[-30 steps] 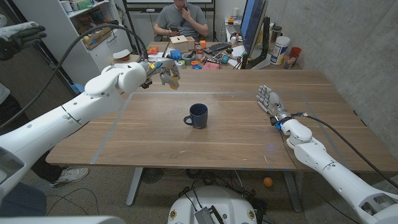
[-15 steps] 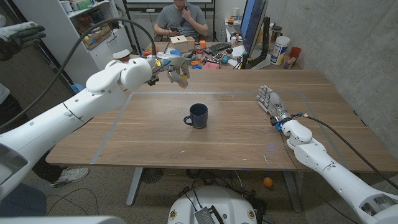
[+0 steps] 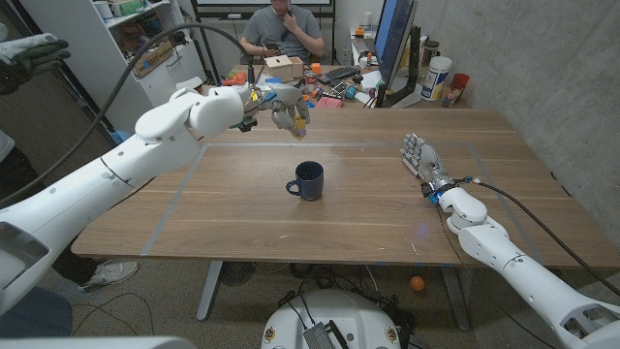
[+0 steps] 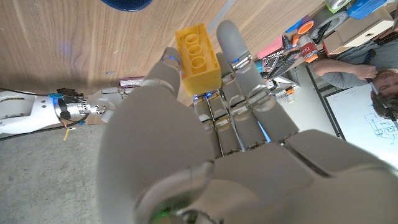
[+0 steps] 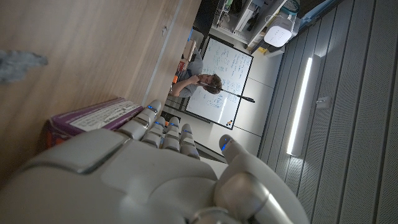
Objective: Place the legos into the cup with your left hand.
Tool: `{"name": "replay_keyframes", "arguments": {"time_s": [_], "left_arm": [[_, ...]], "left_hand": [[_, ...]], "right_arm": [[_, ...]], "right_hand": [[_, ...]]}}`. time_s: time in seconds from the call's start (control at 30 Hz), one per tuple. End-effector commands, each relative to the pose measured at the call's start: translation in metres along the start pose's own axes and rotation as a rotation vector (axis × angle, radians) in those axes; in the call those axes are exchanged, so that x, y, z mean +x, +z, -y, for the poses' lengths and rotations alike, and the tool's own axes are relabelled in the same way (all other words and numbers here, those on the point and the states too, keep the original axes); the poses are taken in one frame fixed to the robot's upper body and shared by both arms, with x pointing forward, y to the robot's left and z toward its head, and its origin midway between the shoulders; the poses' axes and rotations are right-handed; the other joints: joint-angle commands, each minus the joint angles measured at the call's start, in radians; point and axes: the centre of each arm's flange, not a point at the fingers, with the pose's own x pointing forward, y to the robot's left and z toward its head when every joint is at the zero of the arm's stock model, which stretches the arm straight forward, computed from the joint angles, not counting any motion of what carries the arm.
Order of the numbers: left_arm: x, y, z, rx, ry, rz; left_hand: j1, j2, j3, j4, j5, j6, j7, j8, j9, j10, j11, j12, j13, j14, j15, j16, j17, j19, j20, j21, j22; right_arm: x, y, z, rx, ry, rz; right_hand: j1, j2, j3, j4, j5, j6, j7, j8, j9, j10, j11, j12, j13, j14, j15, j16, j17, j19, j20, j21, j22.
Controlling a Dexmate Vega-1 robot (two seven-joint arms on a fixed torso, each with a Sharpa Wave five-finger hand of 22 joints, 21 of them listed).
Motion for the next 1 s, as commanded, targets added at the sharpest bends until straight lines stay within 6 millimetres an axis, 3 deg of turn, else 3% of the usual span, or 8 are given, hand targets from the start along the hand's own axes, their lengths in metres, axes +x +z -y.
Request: {"name": "replay_keyframes", "arguments": {"time_s": [0.03,0.33,1.0], "left_arm": [[-0.004,0.029,-0.008,0.017,-0.022,0.109],[-0.005,0.042,-0.009,0.038,-0.077,0.146],[0.002,0.038,-0.001,0.089,-0.146,0.088]], "left_hand": [[0.164,0.161,-0.003,0.001,0.005,0.009,-0.002,-0.004,0.004,0.074,-0.051,0.002,0.006,0.12,-0.189,0.0,0.002,-0.023,-0.037,0.008,0.003],[0.167,0.163,-0.008,0.003,0.005,0.013,-0.004,-0.006,0.004,0.078,-0.058,0.0,0.007,0.12,-0.189,-0.002,0.002,-0.028,-0.037,0.016,0.004],[0.171,0.167,-0.018,0.005,0.005,0.027,-0.011,-0.009,0.004,0.086,-0.062,-0.004,0.011,0.127,-0.189,-0.002,0.002,-0.037,-0.037,0.036,0.004]], "right_arm": [[-0.002,0.0,0.0,0.0,-0.001,0.005],[-0.004,0.001,0.0,0.001,-0.002,0.007],[-0.007,-0.001,0.001,-0.001,-0.006,0.001]], "right_hand": [[-0.007,0.037,-0.001,0.0,0.004,0.004,-0.002,0.006,0.006,0.006,0.002,0.003,0.005,0.0,0.004,0.002,0.003,-0.003,-0.026,0.0,0.004],[-0.007,0.037,-0.002,0.0,0.004,0.004,-0.002,0.005,0.006,0.006,0.002,0.003,0.005,0.001,0.004,0.002,0.003,-0.003,-0.025,0.0,0.004],[-0.007,0.037,-0.002,0.0,0.005,0.003,-0.001,0.005,0.006,0.005,0.001,0.002,0.005,0.001,0.004,0.002,0.003,-0.003,-0.025,0.001,0.004]]}}
